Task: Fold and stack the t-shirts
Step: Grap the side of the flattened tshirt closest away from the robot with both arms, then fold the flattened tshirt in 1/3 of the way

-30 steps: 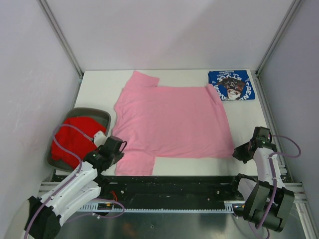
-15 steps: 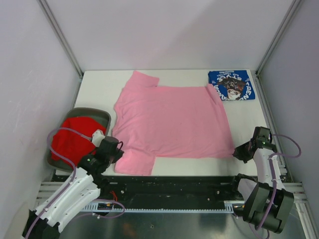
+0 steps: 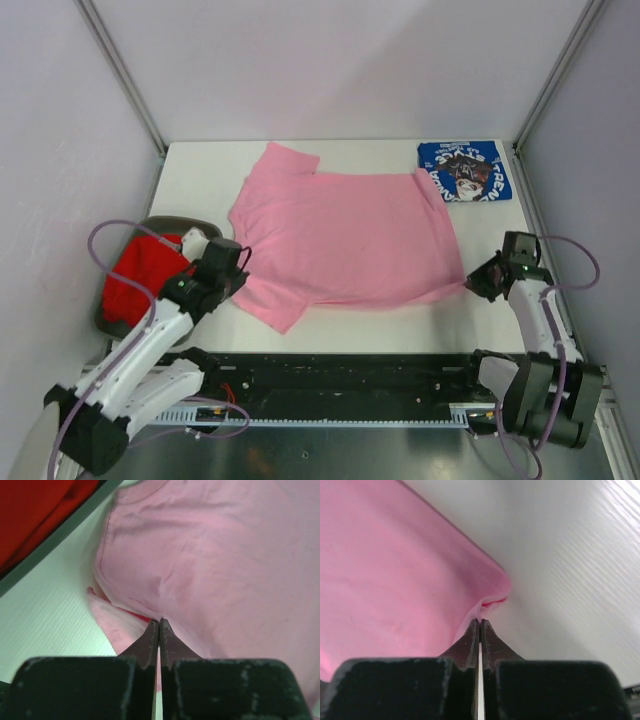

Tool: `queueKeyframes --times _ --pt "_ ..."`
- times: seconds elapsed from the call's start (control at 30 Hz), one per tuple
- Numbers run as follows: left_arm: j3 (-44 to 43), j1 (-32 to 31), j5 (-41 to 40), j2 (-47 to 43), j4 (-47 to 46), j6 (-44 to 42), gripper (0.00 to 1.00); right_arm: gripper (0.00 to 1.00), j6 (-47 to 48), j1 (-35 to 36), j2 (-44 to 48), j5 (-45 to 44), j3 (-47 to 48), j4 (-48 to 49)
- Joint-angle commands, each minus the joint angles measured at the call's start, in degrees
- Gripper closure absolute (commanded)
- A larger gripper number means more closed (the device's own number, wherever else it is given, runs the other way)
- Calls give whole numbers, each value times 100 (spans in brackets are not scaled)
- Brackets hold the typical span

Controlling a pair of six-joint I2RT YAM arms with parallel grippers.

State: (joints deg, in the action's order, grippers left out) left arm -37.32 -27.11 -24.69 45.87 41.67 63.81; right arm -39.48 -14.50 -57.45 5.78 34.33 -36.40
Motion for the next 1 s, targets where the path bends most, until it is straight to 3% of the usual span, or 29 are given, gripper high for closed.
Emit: queueKeyframes --times 0.0,0.43,0.97 --pt "-597 238 -382 810 -284 -352 100 100 194 418 -740 -141 505 848" --pt "-1762 1220 216 3020 -1603 -1496 100 100 306 927 -3193 -401 1904 1692" --pt "-2282 1570 555 3670 -1860 -1821 100 100 330 537 -3292 -312 2087 1955"
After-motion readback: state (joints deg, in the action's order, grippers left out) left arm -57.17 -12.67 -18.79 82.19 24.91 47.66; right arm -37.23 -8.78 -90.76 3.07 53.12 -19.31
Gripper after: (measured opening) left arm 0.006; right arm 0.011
